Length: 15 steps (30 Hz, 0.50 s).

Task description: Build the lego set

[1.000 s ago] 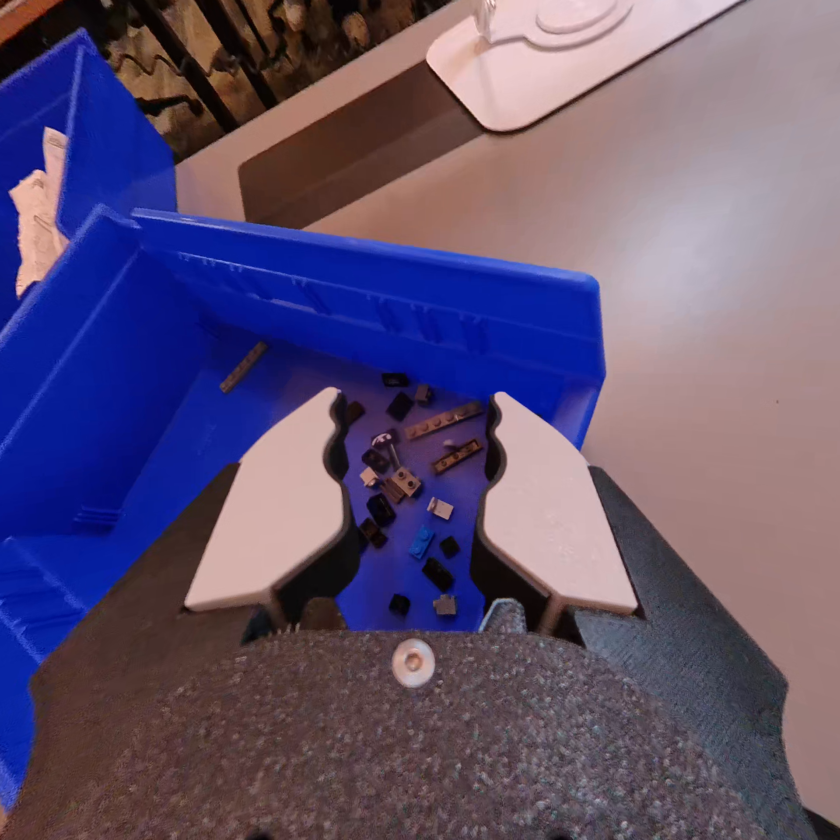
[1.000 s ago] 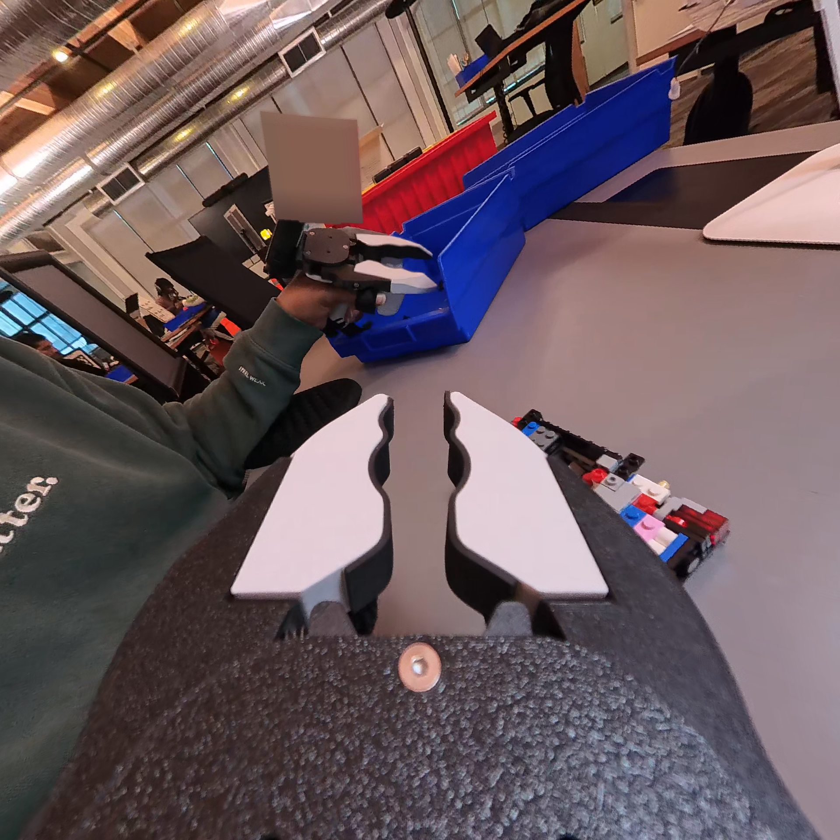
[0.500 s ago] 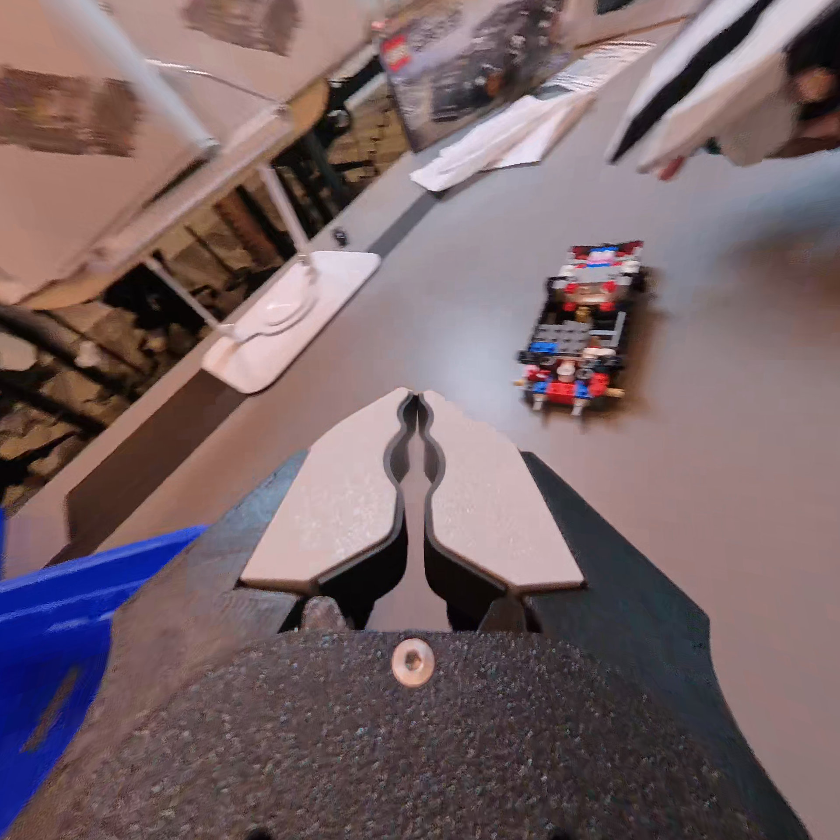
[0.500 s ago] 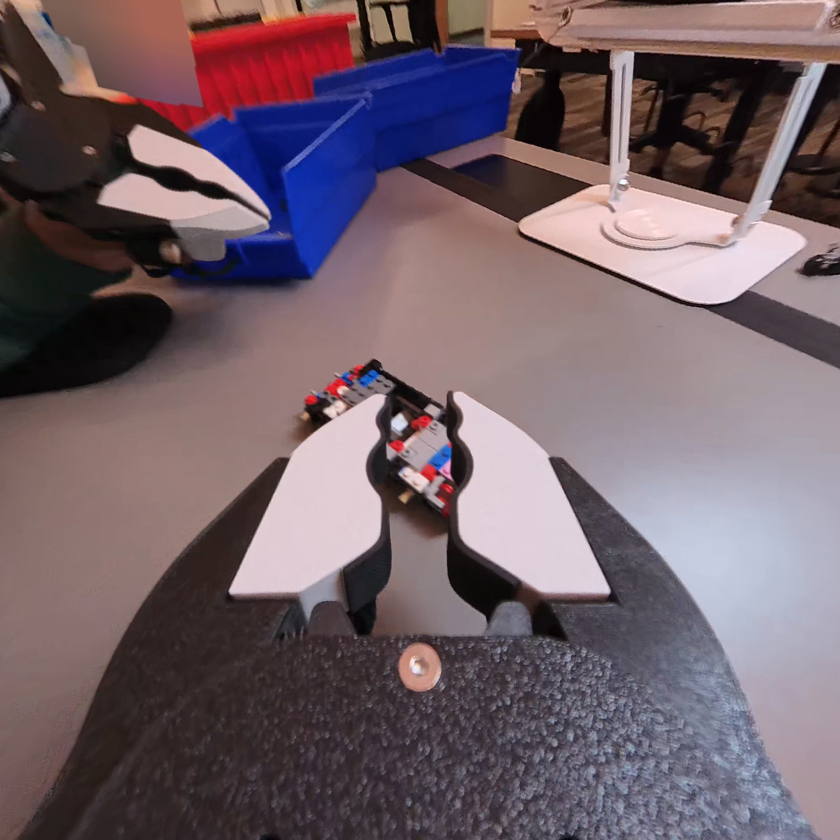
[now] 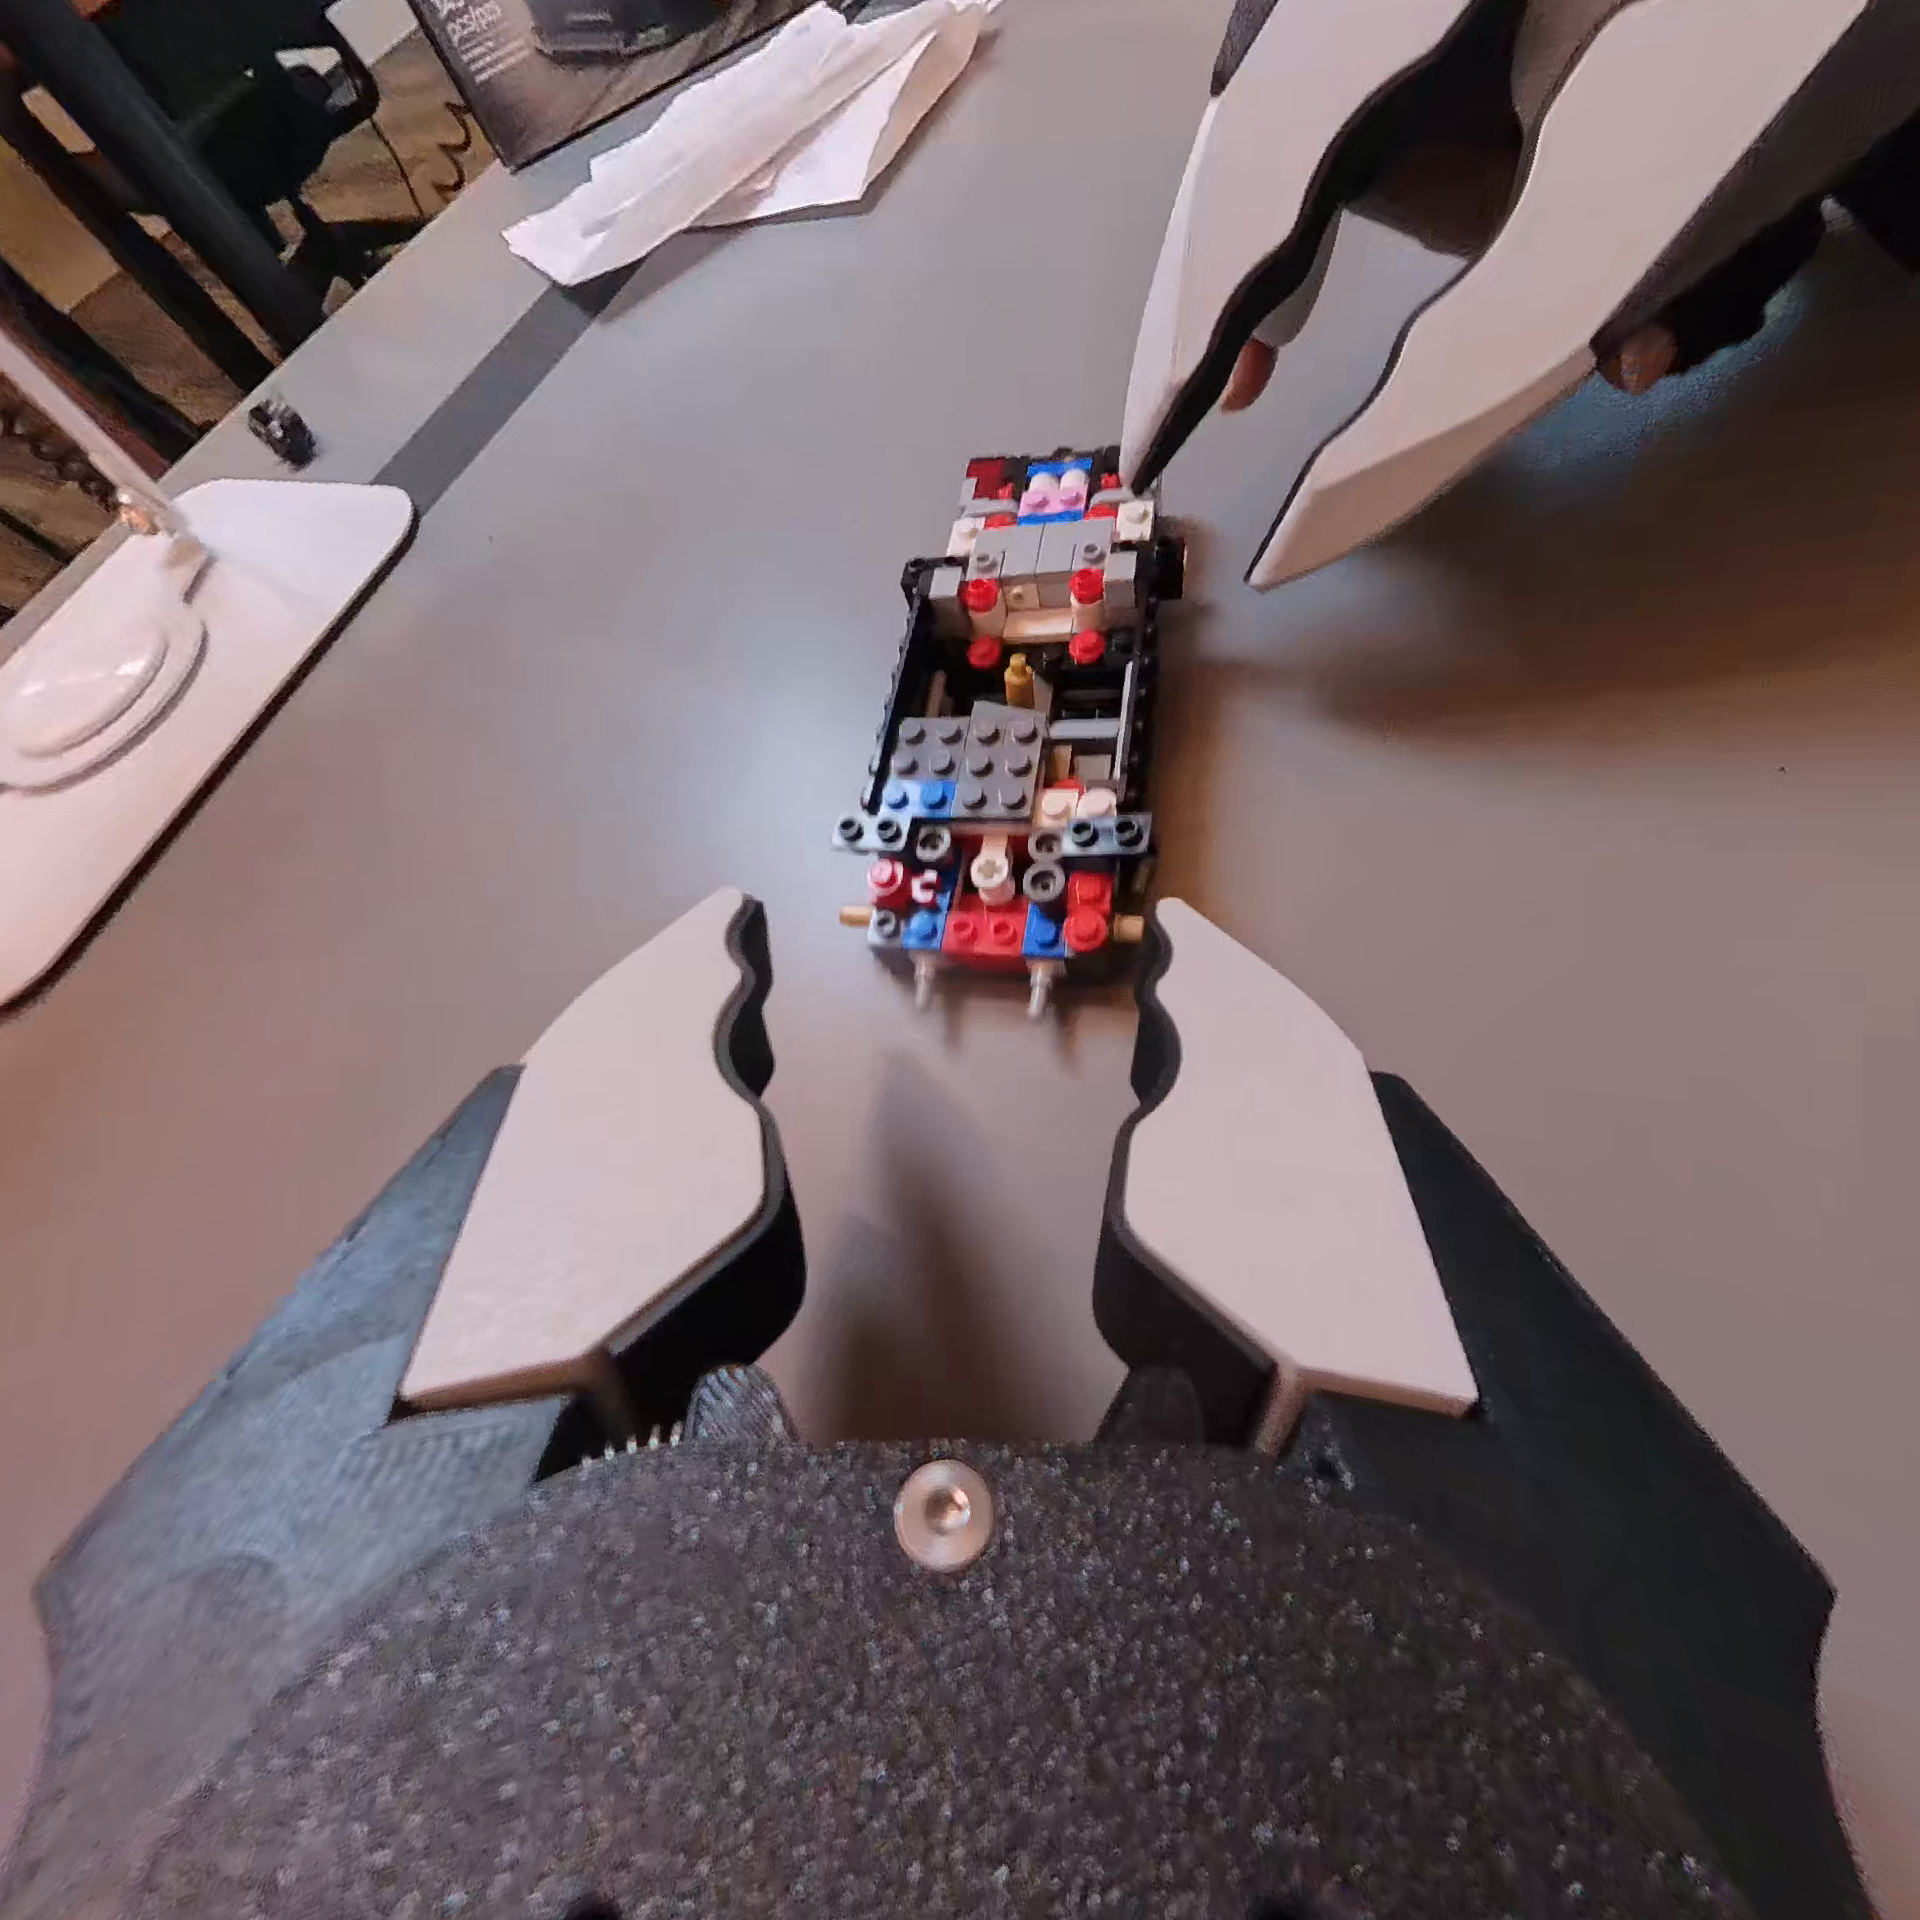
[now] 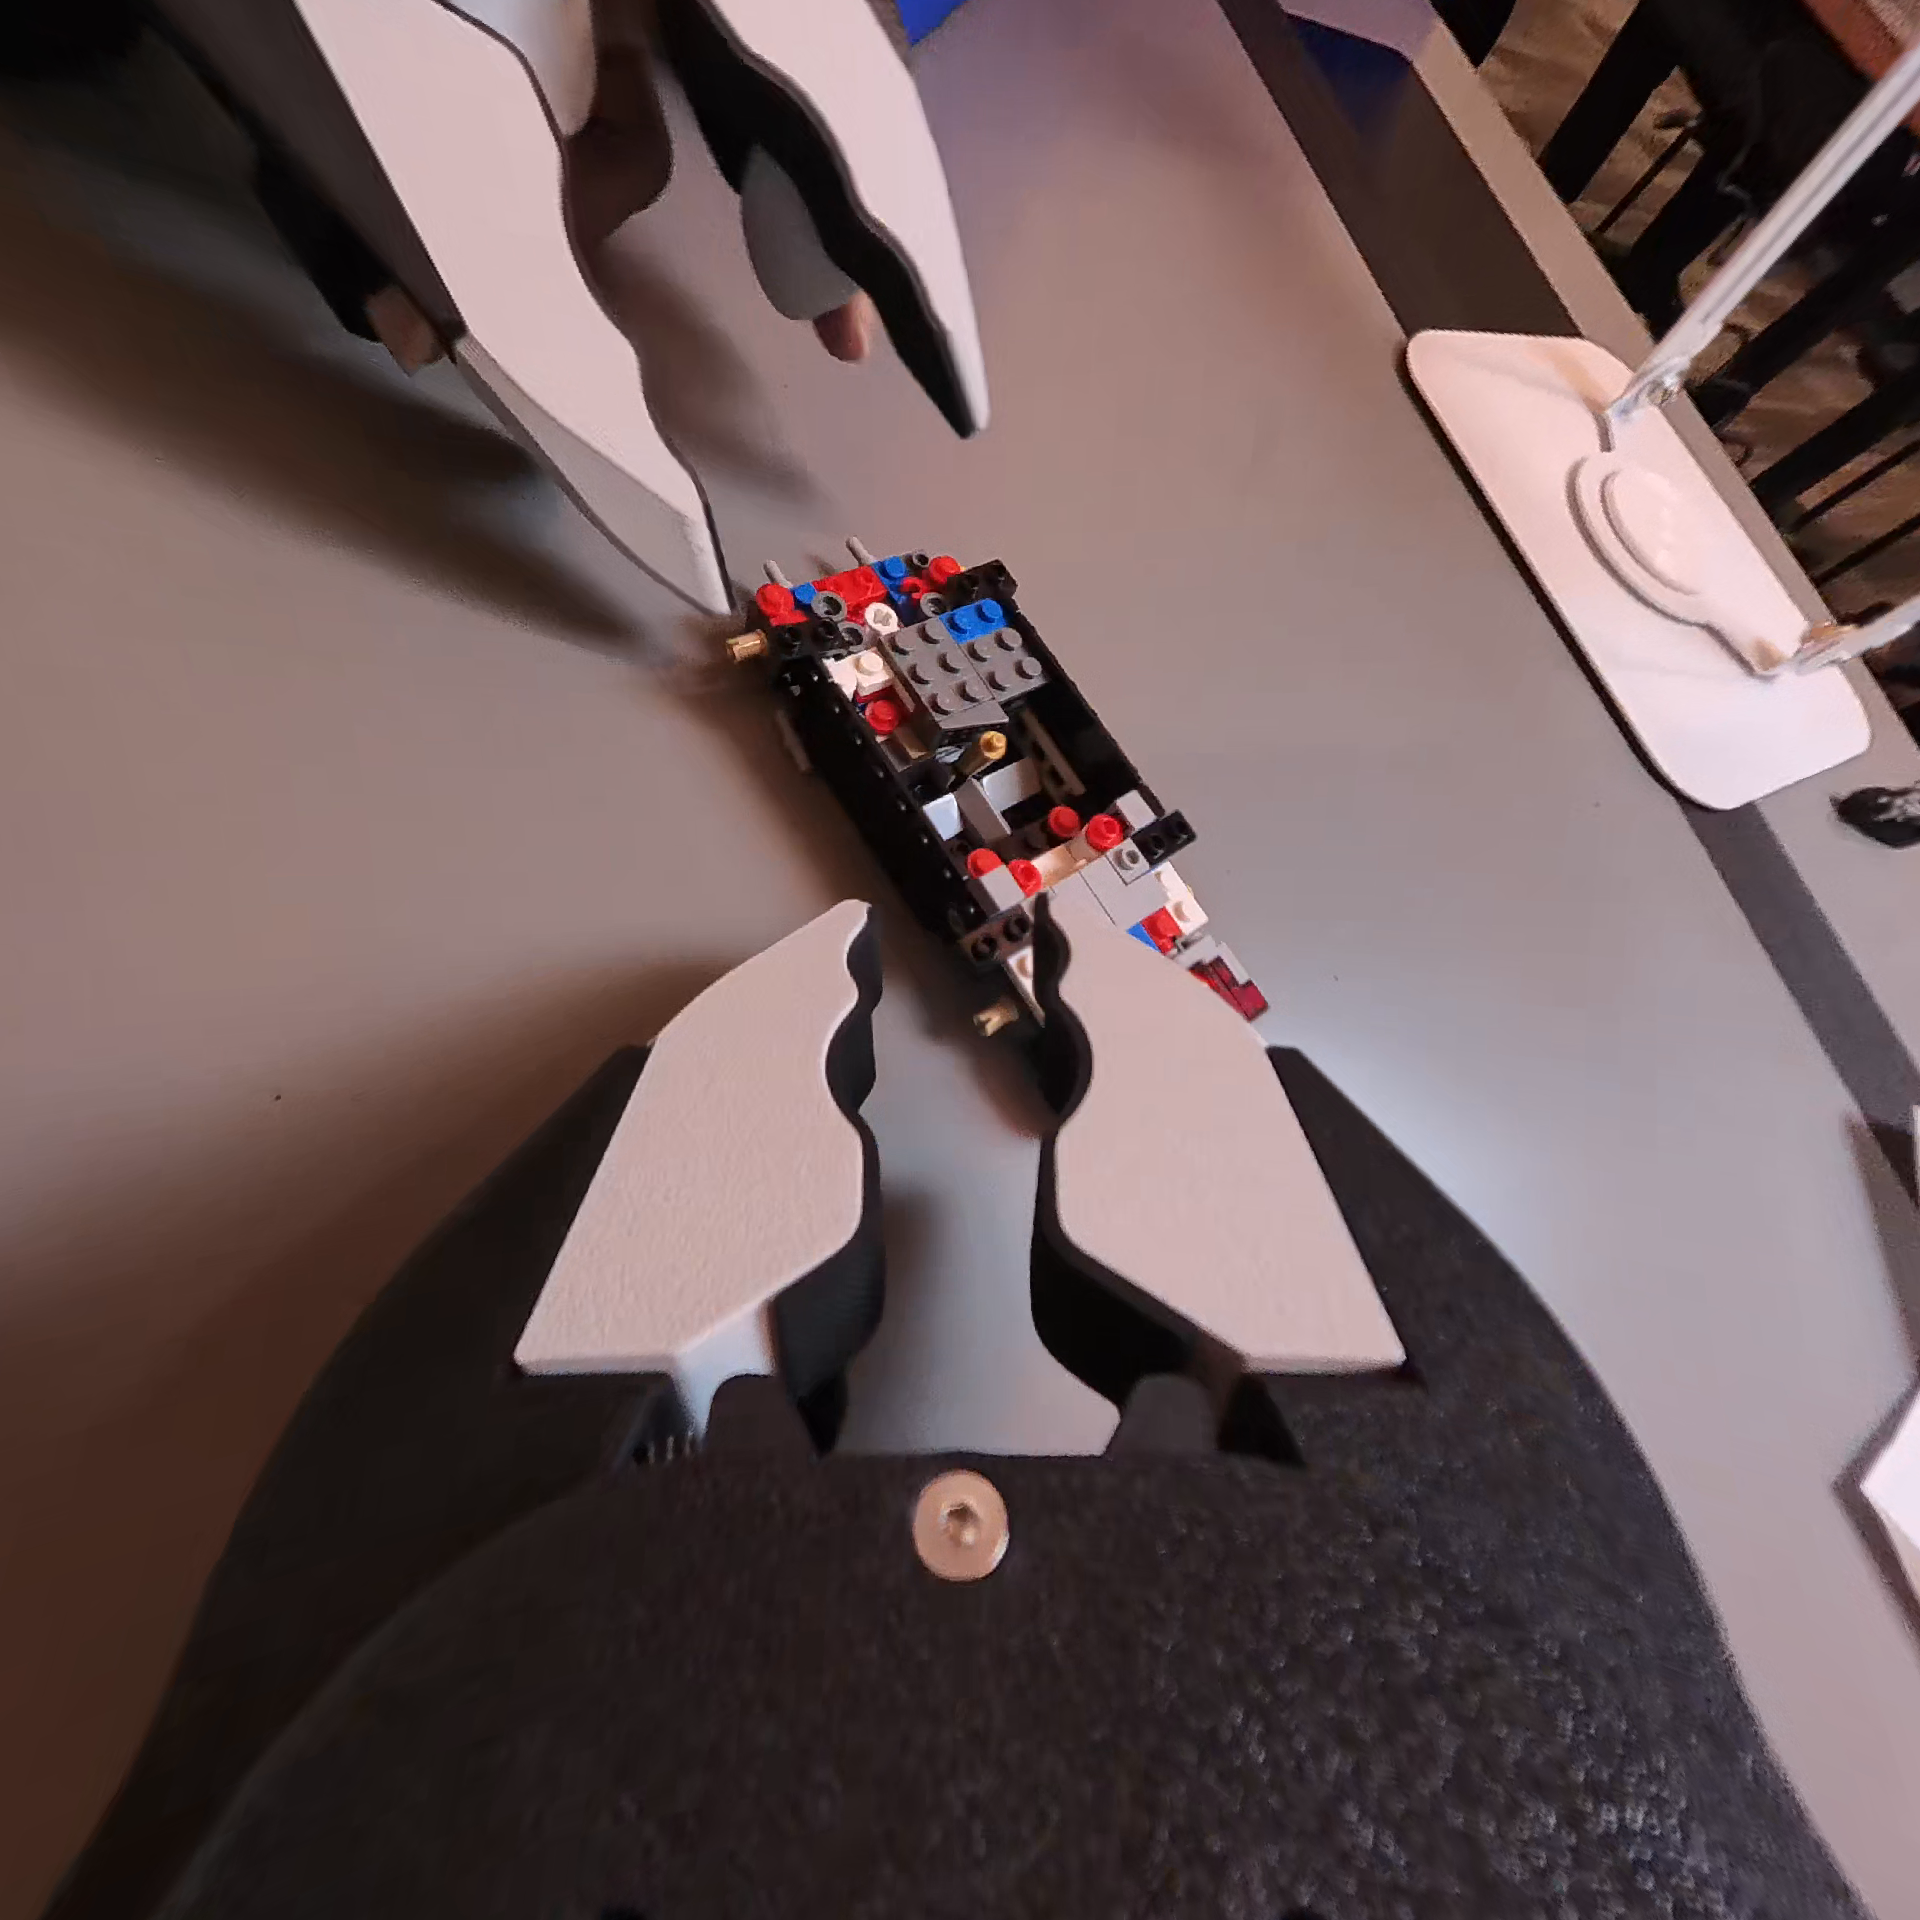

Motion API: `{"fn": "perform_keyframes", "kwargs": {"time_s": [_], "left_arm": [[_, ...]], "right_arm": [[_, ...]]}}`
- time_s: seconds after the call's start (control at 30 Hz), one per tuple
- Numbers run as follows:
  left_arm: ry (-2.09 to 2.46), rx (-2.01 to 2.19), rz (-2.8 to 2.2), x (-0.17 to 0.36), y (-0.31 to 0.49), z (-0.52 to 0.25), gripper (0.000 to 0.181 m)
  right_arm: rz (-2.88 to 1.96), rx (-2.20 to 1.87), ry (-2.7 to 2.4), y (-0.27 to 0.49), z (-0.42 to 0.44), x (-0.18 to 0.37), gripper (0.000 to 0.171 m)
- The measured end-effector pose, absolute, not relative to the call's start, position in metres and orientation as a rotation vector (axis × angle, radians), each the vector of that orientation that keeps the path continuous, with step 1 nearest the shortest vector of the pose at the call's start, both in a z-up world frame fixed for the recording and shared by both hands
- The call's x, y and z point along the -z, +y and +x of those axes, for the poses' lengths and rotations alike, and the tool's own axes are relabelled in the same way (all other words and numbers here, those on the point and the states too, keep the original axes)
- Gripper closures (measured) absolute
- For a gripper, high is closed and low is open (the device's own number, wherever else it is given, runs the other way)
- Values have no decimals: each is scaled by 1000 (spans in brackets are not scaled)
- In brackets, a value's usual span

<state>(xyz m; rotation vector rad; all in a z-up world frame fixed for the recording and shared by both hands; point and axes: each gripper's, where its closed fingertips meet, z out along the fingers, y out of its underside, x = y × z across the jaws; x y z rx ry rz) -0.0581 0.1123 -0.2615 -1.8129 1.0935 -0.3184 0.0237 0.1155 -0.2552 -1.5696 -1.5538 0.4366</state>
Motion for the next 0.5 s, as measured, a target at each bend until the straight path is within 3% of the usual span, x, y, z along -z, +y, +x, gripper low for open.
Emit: {"fn": "perform_keyframes", "kwargs": {"time_s": [0.23, 0.37, 0.5], "left_arm": [[1178, 419, -1831, 269, 120, -31, 106], [1209, 396, -1822, 272, 119, -29, 119], [1205, 341, -1817, 272, 117, -31, 119]], "right_arm": [[-1573, -510, -1503, 115, 18, 252, 146], [-1552, -530, -1519, 109, 12, 254, 150], [-1541, -499, -1566, 105, 9, 262, 150]]}}
